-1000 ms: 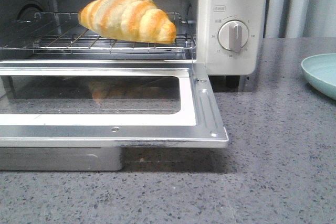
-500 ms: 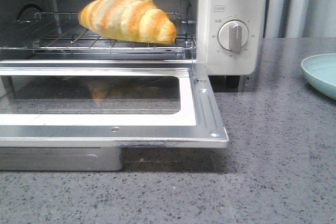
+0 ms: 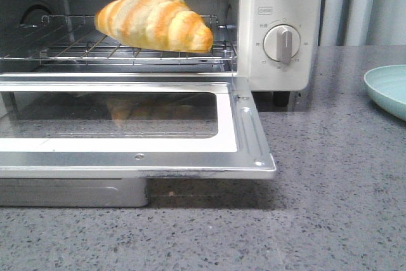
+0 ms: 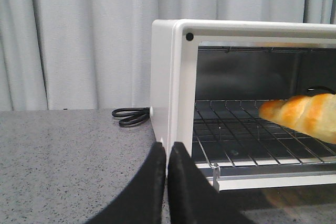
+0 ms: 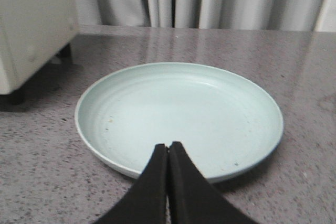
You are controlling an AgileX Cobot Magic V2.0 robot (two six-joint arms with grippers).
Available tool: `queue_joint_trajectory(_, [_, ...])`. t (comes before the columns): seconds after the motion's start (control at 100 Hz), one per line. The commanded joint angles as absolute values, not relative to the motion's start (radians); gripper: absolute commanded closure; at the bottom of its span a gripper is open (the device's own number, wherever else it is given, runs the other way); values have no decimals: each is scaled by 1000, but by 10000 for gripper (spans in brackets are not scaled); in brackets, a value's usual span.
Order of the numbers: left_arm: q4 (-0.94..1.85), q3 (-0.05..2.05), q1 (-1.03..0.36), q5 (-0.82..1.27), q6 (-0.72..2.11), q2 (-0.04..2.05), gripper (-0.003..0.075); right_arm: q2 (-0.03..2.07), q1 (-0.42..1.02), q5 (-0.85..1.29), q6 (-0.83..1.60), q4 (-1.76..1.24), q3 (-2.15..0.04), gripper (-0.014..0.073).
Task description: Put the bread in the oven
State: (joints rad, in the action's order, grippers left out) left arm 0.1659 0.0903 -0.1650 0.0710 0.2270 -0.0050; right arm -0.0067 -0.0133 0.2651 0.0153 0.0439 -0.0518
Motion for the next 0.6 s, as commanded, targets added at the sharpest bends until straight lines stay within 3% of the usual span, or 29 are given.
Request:
queue_joint_trajectory(0.0, [174, 117, -161, -7, 222, -34, 741, -30, -48, 179, 10, 31, -61, 668])
queue_joint_trajectory(0.27, [174, 117, -161, -7, 222, -34, 741, -30, -135, 162, 8, -20, 15, 668])
queue_joint_trajectory(0.59, [174, 117, -161, -7, 222, -34, 741, -30, -45, 193, 8, 46, 23, 668])
